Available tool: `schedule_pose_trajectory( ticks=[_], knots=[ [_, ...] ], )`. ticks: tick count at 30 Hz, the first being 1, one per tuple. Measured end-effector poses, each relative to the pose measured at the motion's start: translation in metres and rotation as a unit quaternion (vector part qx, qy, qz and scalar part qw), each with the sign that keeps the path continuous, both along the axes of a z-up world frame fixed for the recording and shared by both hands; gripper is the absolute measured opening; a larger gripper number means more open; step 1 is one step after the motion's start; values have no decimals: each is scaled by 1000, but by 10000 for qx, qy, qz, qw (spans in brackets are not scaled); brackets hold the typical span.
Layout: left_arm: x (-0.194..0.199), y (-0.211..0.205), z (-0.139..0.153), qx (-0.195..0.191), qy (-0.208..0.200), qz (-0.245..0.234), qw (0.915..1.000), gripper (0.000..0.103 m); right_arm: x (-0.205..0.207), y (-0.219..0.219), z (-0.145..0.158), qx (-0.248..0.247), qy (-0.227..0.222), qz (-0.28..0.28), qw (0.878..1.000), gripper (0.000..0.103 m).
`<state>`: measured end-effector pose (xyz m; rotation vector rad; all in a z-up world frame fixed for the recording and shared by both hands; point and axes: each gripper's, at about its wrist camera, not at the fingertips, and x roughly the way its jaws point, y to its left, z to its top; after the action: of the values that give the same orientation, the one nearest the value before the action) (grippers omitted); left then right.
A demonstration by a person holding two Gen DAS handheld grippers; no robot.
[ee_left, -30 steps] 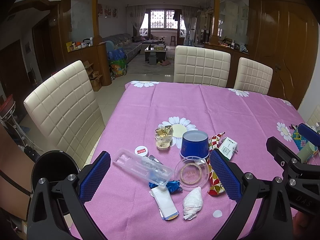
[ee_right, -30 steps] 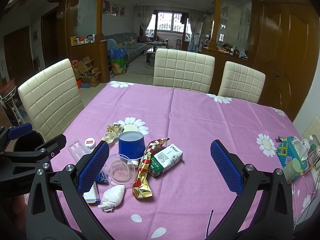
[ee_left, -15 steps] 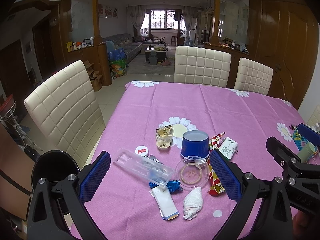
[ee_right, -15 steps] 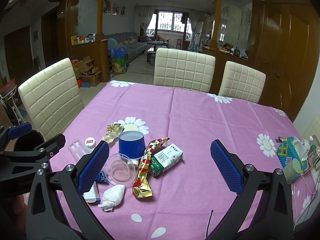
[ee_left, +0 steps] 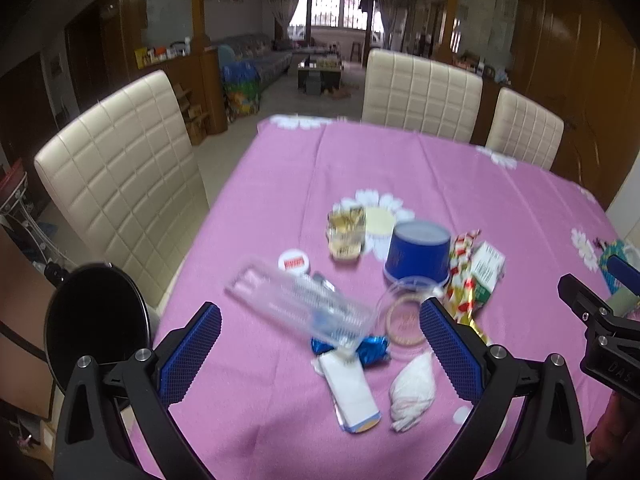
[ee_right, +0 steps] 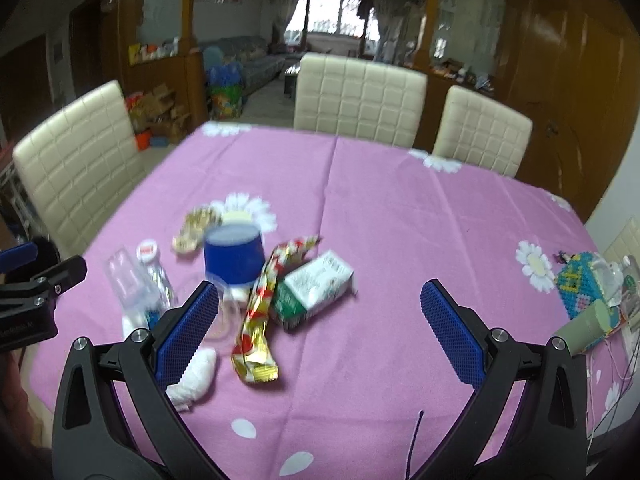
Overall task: Collect trash
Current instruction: 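Grasp the white tissue box with left tool while right tool grasps red-gold wrapper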
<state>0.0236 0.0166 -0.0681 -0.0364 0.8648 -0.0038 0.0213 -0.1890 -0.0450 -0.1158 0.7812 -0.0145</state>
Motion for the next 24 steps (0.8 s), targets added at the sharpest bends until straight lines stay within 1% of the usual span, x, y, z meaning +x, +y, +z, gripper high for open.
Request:
schedule_pose_trajectory(
  ticks=[3, 7, 13, 15, 17, 18, 19, 20, 21, 23, 24],
  knots=[
    [2, -3, -24, 129, 294, -30, 9995, 97, 2, 7, -22, -39, 257, 229, 9994, 90],
    [3, -7, -53, 180, 622, -86, 9979, 97, 6, 19, -53, -25, 607, 556, 9966, 80],
    [7, -12, -93, 146, 970, -120, 9951, 95, 14, 39, -95, -203, 871, 937, 9916, 71],
    [10, -11, -104, 83, 1047, -119, 9944, 87, 17, 44, -105, -237, 964, 1035, 9897, 70],
    [13, -11, -115, 62, 1167, -114, 9931, 75, 21, 47, -114, -247, 1055, 1093, 9881, 67],
    [15, -10, -120, -34, 1237, -125, 9922, 70, 22, 48, -116, -248, 1097, 1106, 9875, 63],
    [16, -9, -122, -48, 1231, -126, 9923, 63, 25, 49, -119, -222, 1157, 1118, 9867, 57],
    [15, -11, -121, -13, 1158, -157, 9931, 53, 27, 48, -121, -180, 1219, 1113, 9861, 53],
    [15, -13, -121, -9, 1143, -231, 9932, 50, 28, 48, -122, -136, 1271, 1092, 9858, 44],
    [15, -13, -119, -63, 1135, -285, 9931, 37, 33, 44, -125, 67, 1387, 1031, 9849, 41],
    [15, -12, -117, -133, 1133, -292, 9930, 36, 35, 43, -125, 173, 1392, 1019, 9849, 37]
  ],
)
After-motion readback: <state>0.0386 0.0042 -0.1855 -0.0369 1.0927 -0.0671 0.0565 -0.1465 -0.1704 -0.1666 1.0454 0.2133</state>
